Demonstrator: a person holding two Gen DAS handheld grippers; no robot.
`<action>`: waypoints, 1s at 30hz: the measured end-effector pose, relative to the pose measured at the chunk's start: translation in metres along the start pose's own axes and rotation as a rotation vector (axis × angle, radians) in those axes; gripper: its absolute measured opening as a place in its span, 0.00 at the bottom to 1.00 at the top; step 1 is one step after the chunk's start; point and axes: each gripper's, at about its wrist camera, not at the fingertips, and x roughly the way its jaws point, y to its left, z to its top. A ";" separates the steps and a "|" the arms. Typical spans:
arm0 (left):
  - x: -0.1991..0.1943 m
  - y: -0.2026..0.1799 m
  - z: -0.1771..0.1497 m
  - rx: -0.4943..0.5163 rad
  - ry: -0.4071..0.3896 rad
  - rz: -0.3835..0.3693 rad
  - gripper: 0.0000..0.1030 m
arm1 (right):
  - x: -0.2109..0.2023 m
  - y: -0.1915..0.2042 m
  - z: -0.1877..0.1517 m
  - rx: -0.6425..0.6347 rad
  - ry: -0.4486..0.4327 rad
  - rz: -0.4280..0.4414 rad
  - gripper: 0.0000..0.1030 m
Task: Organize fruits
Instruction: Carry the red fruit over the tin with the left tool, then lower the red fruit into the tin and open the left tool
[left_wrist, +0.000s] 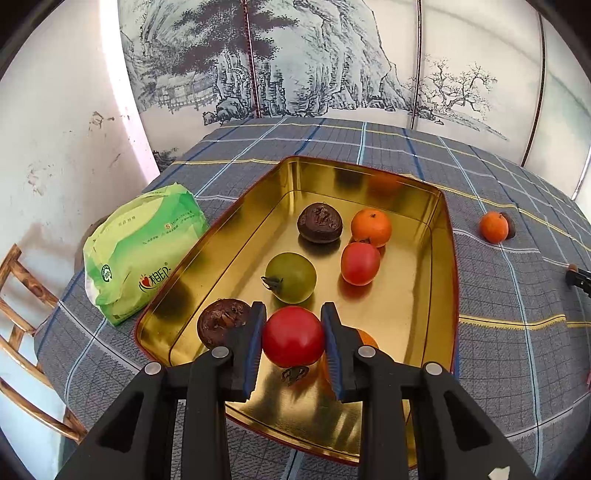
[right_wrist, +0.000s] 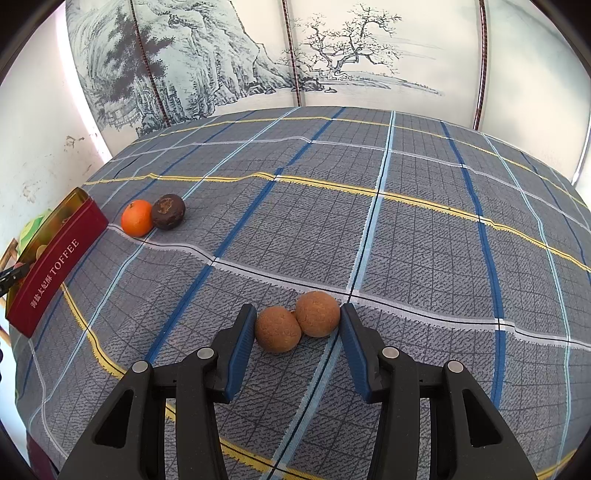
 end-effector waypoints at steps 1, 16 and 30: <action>0.000 0.000 0.000 0.001 -0.001 0.001 0.26 | 0.000 0.000 0.000 0.000 0.000 0.000 0.46; 0.004 -0.013 -0.001 0.053 -0.015 0.017 0.26 | 0.002 0.000 0.000 -0.017 0.004 -0.018 0.46; 0.003 -0.010 -0.002 0.055 -0.025 0.039 0.28 | 0.002 0.000 0.000 -0.025 0.005 -0.026 0.46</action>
